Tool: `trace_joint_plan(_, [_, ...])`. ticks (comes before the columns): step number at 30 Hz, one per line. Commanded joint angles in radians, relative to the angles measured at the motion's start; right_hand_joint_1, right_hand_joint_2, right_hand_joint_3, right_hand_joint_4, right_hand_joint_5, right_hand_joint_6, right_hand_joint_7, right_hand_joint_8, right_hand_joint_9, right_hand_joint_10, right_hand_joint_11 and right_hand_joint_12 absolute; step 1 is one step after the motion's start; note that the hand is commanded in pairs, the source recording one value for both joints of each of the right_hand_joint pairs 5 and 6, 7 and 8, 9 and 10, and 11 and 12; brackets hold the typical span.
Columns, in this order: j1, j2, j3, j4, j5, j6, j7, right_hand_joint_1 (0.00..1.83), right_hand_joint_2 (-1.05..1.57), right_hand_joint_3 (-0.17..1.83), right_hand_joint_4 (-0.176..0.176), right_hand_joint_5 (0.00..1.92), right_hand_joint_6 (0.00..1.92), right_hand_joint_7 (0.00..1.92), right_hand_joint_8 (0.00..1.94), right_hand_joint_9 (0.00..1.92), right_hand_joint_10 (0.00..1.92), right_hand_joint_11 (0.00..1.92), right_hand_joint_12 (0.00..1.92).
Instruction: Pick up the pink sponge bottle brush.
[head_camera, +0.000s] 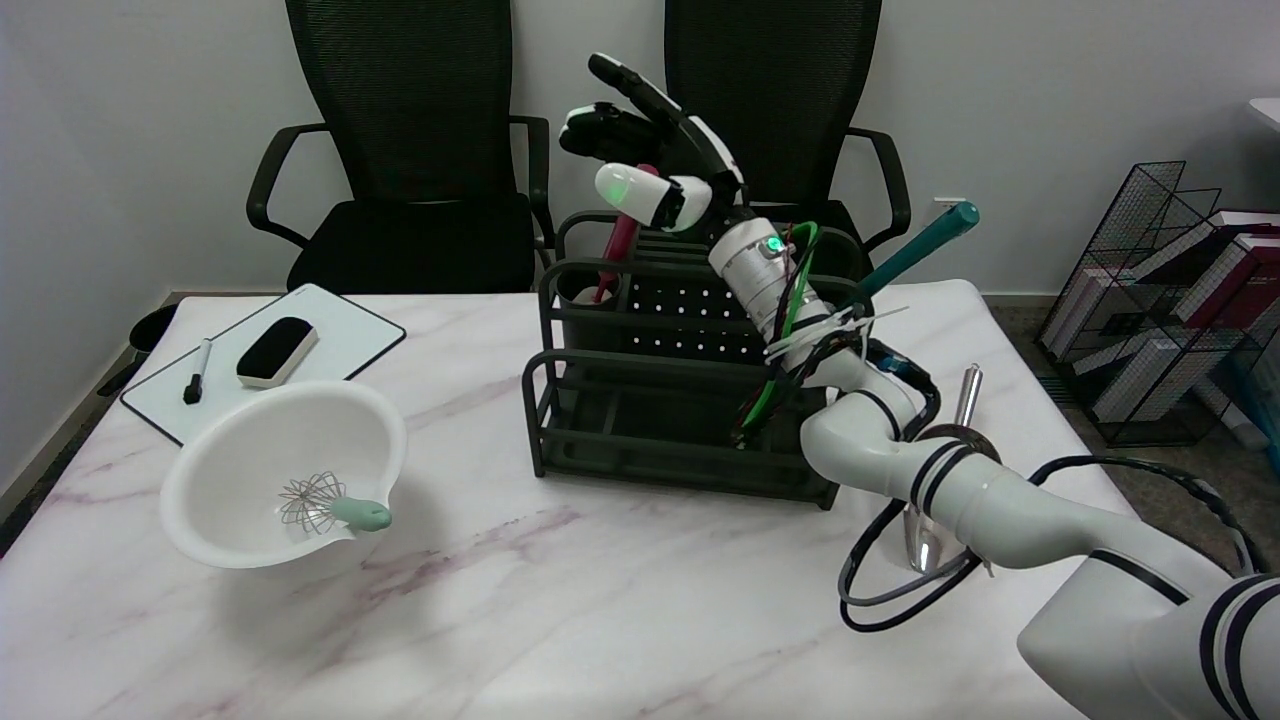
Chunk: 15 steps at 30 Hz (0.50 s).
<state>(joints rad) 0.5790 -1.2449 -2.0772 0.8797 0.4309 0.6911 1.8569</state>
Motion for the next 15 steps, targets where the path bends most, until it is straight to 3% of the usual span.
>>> trace_joint_plan(1, [-0.048,-0.023,-0.009,0.053,-0.005,0.001,-0.052,1.21,-0.09,1.1,0.0,0.31,0.31,0.81,0.81,0.72,0.72,0.59,0.59])
trace_joint_plan(13, [-0.052,-0.024,-0.009,0.039,-0.004,-0.001,-0.057,1.24,-0.08,1.13,0.0,0.32,0.32,0.81,0.81,0.7,0.7,0.56,0.56])
trace_joint_plan(15, [-0.052,-0.024,-0.009,0.039,0.0,-0.001,-0.057,1.24,-0.11,1.18,0.0,0.5,0.5,0.81,0.81,0.7,0.7,0.56,0.56])
